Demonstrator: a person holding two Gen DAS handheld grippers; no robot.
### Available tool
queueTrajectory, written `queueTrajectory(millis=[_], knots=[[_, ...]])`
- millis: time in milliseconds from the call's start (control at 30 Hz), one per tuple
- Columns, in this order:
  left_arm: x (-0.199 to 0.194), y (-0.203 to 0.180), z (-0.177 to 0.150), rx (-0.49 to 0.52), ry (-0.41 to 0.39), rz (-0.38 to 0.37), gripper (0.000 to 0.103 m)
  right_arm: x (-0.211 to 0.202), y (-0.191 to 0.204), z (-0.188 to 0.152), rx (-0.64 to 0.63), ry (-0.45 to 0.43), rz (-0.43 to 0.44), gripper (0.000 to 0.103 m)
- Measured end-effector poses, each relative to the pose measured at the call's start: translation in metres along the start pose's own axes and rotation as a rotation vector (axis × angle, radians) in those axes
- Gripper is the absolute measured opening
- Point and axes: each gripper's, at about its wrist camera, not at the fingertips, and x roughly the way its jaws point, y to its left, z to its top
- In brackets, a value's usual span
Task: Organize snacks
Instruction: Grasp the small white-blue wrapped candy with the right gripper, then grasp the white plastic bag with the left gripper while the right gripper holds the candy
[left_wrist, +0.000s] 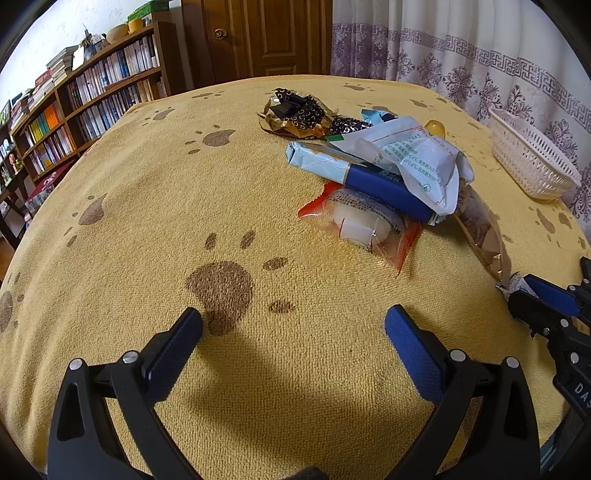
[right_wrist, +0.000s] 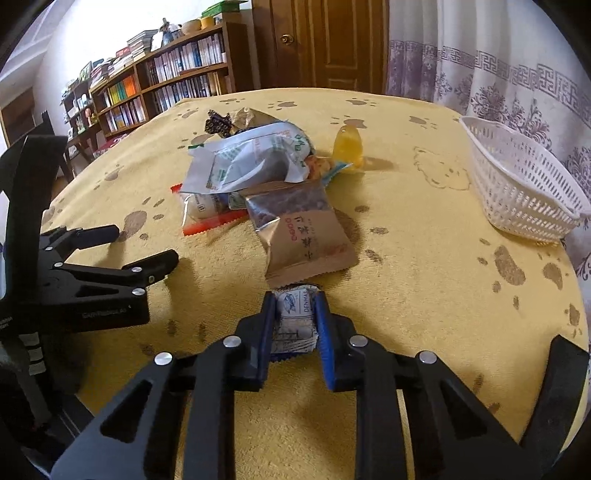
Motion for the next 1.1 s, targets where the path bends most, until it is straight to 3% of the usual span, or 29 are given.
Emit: queueTrajectory(millis=[133,300,500,767,900,1100], knots=[[-0.008,0.002,0.001,0.010,-0.029,-0.060,0.098,-0.004,-0.011,-0.005,0.035,-0.007,-0.006,0.022],[-0.027,-0.009,0.011,0.041,-0.079,-0.079,0.098,-0.005,-0.022,-0.010,0.068,-0.010,0.007,0.022],[-0.034,-0.044,0.042,0.180,-0.146,-0.088,0.098,-0.002,-0.025,-0.013,0.077,-0.019,0.031,0.022],[-0.003,-0.071,0.085,0.299,-0.138,-0.103,0.098,-0.001,-0.030,-0.013,0.104,-0.022,0.061,0.022],[0.011,-0.080,0.090,0.355,-0.119,-0.091,0.090,-0.001,-0.033,-0.014,0.121,-0.024,0.083,0.023],[0.019,-0.081,0.092,0.374,-0.119,-0.117,0.087,-0.002,-0.034,-0.015,0.127,-0.026,0.091,0.023]])
